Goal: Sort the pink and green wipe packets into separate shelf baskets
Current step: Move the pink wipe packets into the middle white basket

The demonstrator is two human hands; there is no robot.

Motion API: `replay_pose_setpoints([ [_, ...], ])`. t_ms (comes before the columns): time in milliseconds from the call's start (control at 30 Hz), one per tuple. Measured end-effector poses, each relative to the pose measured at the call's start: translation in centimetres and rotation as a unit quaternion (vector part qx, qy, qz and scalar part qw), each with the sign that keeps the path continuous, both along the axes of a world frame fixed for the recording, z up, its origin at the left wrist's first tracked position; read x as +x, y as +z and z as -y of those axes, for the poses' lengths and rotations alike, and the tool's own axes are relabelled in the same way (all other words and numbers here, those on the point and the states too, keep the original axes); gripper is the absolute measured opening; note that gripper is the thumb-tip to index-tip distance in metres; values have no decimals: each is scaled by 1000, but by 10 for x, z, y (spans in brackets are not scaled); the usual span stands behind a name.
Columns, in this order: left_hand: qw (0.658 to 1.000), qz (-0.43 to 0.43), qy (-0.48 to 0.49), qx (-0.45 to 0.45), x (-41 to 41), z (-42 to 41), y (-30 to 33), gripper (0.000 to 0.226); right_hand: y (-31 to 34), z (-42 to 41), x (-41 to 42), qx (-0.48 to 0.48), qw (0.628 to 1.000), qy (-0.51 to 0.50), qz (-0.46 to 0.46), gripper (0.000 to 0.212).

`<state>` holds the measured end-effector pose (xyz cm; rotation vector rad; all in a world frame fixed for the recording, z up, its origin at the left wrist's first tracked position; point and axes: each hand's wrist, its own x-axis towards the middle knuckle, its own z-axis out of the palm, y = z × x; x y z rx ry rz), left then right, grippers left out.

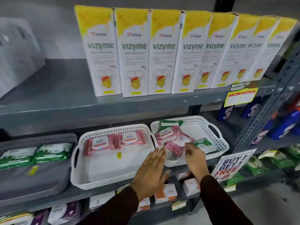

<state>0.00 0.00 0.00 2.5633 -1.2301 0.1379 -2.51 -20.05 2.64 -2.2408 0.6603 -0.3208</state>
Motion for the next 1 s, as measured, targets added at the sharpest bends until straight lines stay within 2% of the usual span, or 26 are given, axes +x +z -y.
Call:
replay_pose_setpoints([
  [100, 999, 18, 28, 31, 7, 25, -14, 66, -6, 25, 26, 25, 999, 14, -45, 24],
  [233, 998, 33, 45, 40, 6, 26, -30, 61, -8, 34, 56, -22, 997, 33, -64, 21],
  [367, 997, 39, 52, 44, 4, 16, -32, 61, -20, 49, 82, -149, 973, 71, -160, 64],
  [500, 997, 38, 62, 35, 3, 16, -33, 61, -26, 61, 95, -125, 973, 79, -176, 66],
  [667, 996, 17, 88, 17, 0, 16, -37, 61, -27, 69, 91, -77, 989, 54, -113, 64],
  [800, 993, 10, 120, -2, -7, -3, -40, 59, -18, 74, 78, 3, 999, -48, 22, 79],
  [1000, 990, 22, 134, -33, -8, -52, -45, 54, 14, 62, 60, 13, 983, -39, 181, 80],
])
